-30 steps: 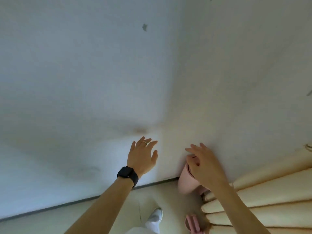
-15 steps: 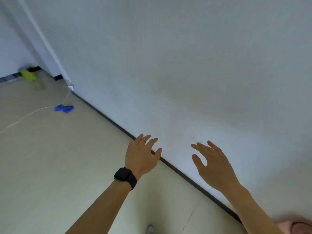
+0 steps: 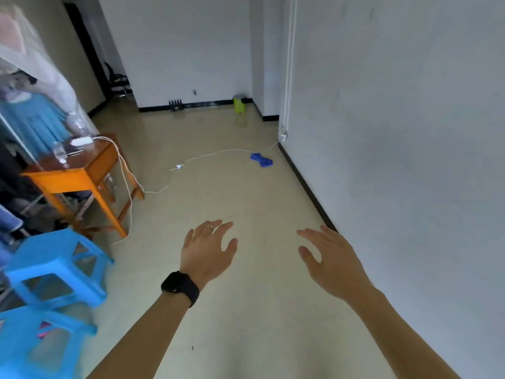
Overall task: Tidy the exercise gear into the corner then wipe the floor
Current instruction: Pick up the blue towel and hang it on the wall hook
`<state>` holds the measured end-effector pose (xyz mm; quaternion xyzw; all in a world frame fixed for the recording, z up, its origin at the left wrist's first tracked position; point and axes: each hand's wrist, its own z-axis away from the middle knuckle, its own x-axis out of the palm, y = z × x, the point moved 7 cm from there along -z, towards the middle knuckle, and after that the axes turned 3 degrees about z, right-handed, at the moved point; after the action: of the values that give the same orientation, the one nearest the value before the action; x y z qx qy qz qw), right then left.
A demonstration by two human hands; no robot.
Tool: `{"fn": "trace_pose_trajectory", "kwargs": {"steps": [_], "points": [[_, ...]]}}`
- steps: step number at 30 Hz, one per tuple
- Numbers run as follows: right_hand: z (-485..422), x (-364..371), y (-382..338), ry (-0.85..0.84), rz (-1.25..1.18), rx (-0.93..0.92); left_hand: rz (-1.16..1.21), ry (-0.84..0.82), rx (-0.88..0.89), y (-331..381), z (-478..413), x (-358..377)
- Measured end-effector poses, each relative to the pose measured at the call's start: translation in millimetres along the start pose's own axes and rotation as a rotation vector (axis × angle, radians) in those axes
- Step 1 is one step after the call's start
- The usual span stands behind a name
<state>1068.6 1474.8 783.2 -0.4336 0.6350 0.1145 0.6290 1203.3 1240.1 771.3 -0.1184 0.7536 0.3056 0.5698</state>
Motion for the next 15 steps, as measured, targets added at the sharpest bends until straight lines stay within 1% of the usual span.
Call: {"fn": "trace_pose_trajectory", "kwargs": {"steps": [4,7,11,15], "points": [[-46.4,42.0,-66.9,-0.002,0.006,-0.023,-0.027,0.019,-0.028,-95.3,-24.1,-34.0],[-79.5,59.5,-101.6,0.007,0.033,-0.032,-0.027,0.033,-0.041,-140.7,-49.3,-53.2],[-117.4,81.8,-133.4,0.021,0.069,-0.016,-0.009,0.025,-0.026,-185.7,-85.0,-61.8],[-168.1,100.5,-151.5,0.030,0.105,-0.001,-0.003,0.037,0.003,-214.1,-138.1,-66.1]]}}
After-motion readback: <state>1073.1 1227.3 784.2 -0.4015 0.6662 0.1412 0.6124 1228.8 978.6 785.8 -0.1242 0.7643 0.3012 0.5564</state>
